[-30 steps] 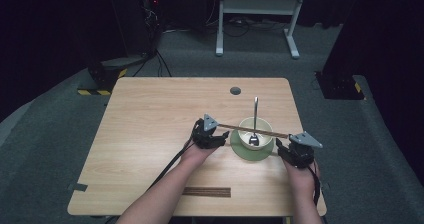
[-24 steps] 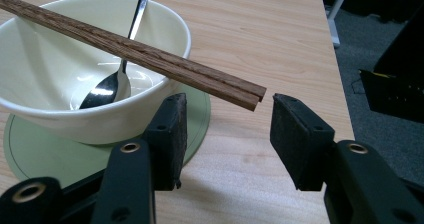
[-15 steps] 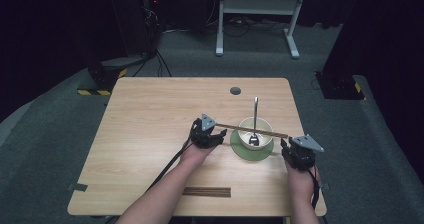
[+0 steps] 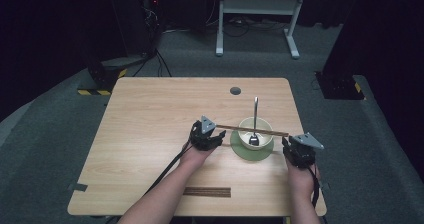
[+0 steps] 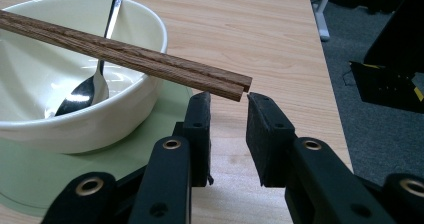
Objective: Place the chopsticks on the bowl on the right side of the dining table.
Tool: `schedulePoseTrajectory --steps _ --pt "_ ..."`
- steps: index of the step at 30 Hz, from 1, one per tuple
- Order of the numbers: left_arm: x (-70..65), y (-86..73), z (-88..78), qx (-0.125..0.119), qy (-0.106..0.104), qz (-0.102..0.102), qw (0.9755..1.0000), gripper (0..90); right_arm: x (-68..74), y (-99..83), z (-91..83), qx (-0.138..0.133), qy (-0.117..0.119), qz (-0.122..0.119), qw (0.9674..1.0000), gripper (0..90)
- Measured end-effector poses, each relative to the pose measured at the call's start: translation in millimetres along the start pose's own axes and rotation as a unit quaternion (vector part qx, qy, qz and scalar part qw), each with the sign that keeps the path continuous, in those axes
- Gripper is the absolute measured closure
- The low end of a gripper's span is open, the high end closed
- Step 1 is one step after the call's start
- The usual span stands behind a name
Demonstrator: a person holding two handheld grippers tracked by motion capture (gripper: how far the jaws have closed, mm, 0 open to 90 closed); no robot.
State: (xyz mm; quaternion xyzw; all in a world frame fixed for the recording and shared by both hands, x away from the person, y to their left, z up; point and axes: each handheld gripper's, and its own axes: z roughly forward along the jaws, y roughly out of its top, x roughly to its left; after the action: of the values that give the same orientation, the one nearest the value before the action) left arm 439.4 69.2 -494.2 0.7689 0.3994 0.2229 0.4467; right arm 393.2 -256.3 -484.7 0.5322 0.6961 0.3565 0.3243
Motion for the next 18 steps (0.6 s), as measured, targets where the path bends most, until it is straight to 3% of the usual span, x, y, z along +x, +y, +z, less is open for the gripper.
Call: schedulePoseTrajectory --steps 18 --pt "5.4 -6.2 -10.4 -0.008 0.011 -0.001 0.9999 62.4 -2.2 1.5 2.0 -0.001 -0.001 0.003 1.0 71.0"
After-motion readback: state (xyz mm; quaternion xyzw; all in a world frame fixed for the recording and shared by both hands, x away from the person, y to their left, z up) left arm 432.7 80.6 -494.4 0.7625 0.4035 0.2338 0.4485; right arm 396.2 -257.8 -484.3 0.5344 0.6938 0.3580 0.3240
